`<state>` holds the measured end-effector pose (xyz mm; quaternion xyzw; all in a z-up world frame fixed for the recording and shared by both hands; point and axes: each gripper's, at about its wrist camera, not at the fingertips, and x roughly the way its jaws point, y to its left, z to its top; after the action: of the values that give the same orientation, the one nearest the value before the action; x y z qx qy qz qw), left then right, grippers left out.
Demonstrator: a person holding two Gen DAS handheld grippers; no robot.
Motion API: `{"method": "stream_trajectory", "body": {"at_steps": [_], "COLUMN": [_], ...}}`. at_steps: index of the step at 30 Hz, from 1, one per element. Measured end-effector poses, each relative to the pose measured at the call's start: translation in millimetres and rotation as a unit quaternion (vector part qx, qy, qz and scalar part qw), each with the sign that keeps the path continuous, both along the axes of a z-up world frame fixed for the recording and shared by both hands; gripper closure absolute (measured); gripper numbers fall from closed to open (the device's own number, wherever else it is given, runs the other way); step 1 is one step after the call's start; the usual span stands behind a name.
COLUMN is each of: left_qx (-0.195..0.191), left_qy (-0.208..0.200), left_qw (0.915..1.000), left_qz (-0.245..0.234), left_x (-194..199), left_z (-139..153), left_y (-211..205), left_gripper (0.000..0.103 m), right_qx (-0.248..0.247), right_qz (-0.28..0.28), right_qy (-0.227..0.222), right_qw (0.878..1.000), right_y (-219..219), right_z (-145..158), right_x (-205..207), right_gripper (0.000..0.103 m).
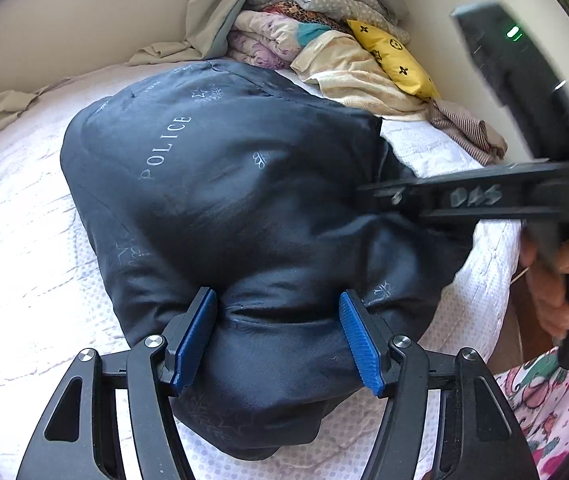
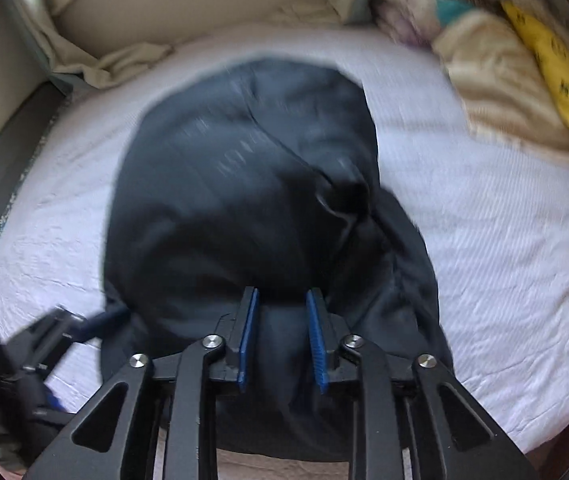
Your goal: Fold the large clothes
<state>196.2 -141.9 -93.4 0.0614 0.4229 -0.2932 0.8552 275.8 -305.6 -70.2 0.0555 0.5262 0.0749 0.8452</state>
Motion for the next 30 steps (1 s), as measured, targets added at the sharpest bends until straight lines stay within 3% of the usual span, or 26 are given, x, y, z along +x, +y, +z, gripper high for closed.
{"method": "stream_trajectory", "body": {"at_steps": [5,14,23,26,28,30], "left_qx": [0.014,0.026,0.027,0.020,0.015,0.011], "left_qy": [-0.008,-0.011,-0.012,-0.009,-0.006,-0.002], "left_qw": [0.9998,0.9995,0.9996,0.9998,0.9999,0.9999], "left_qz": [-0.008,-0.011,-0.006,-0.003,0.000,0.001], "left_x": [-5.0,-5.6,-4.9,-3.3,-1.3,0.6], "left_z": [-2.5,-6.5,-4.4,-2.5,-1.8,-1.3], "left_y": [-4.4,-8.8,-10.3,-6.6,-4.4,-2.9], "left_gripper": [0.035,0.035,0.032,0.029,0.028,0.027], "right_qx": [0.019,-0.025,0.039,0.087,0.146,0.168], "right_qz": [-0.006,0.000,-0.017,-0.018,-0.005,-0.001], "right_qy": [0.019,0.019,0.035,0.029,0.001,-0.040], "right_qw": [1.000,1.000,0.999,0.996,0.989,0.985], "right_y": [-9.9,3.6,-11.0,-21.8,-29.8,-37.7], "right_z": [-21.3,-46.4,-42.8,-19.7,4.1,28.5], "right_x": [1.2,2.0,7.7,4.5,-2.4,-9.2], "right_gripper": [0.086,0.087,0.087,0.075,0.044,0.038]}}
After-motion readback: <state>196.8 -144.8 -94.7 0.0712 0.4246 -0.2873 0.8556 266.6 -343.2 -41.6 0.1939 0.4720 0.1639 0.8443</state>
